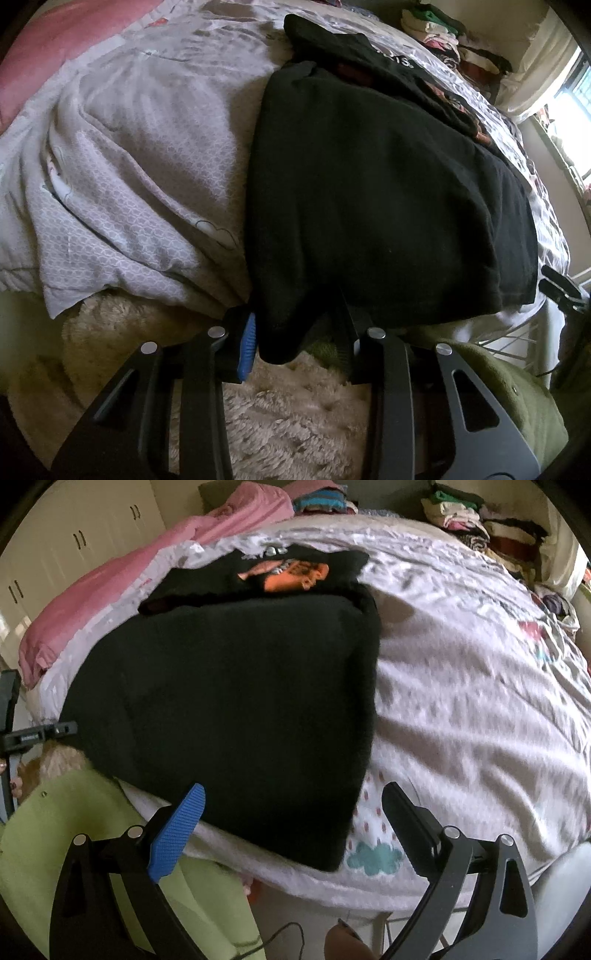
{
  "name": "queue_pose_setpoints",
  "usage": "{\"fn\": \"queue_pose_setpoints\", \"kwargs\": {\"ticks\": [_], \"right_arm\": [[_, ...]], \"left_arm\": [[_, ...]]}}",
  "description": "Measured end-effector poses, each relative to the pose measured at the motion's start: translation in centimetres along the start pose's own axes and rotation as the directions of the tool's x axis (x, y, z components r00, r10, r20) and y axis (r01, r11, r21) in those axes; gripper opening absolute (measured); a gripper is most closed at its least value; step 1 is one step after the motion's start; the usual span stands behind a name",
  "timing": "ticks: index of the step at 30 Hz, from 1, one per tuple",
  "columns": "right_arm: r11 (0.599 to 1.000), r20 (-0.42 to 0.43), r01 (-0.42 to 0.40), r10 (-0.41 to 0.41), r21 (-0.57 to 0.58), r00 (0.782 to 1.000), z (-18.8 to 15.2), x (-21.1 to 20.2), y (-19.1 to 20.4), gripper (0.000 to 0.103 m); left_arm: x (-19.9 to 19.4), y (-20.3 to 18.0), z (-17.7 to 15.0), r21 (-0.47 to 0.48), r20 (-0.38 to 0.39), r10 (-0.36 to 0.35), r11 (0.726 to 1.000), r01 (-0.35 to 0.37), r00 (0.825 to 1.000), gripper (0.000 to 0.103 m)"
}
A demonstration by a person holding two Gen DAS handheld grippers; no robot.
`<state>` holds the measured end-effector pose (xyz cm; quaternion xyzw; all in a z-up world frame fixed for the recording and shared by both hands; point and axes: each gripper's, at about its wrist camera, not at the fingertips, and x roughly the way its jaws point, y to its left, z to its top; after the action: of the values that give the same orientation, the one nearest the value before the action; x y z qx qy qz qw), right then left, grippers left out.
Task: Fold small clothes
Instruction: 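Close both tools on the sweatshirt hem at the bed edge, then lift the hem with both tools and fold it toward the IKISS collar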
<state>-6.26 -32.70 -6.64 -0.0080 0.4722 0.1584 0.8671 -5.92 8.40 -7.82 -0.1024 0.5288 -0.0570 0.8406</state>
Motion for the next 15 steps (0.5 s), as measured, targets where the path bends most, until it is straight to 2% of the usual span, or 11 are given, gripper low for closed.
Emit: {"fn": "queue_pose_setpoints", "kwargs": {"ticks": [3, 7, 10, 12, 15], "right_arm": [[1.000, -0.019, -0.005, 0.006, 0.016, 1.000, -0.6, 0.2, -0.6, 0.082], [0.998, -0.040, -0.035, 0.038, 0.055, 0.998, -1.3, 0.8, -1.6, 0.063], [0.997, -0.042, -0.045, 0.048, 0.067, 0.998, -1.5, 1.3, -2.0, 0.058], [0.997, -0.044, -0.041, 0.044, 0.067, 0.998, -1.7, 1.5, -2.1, 0.050], [0.997, -0.047, -0.050, 0.053, 0.052, 0.998, -1.8, 1.5, -2.2, 0.028]], "left_arm": [[0.0, 0.1, 0.0, -0.003, -0.001, -0.003, 1.000, 0.003, 1.000, 0.027], [0.4, 0.3, 0.2, -0.008, -0.005, -0.006, 1.000, 0.006, 1.000, 0.027], [0.4, 0.5, 0.2, -0.011, -0.006, -0.008, 1.000, 0.008, 1.000, 0.027], [0.5, 0.6, 0.2, -0.014, -0.006, -0.012, 1.000, 0.012, 1.000, 0.027], [0.5, 0.5, 0.3, -0.012, -0.003, -0.009, 1.000, 0.009, 1.000, 0.024]]}}
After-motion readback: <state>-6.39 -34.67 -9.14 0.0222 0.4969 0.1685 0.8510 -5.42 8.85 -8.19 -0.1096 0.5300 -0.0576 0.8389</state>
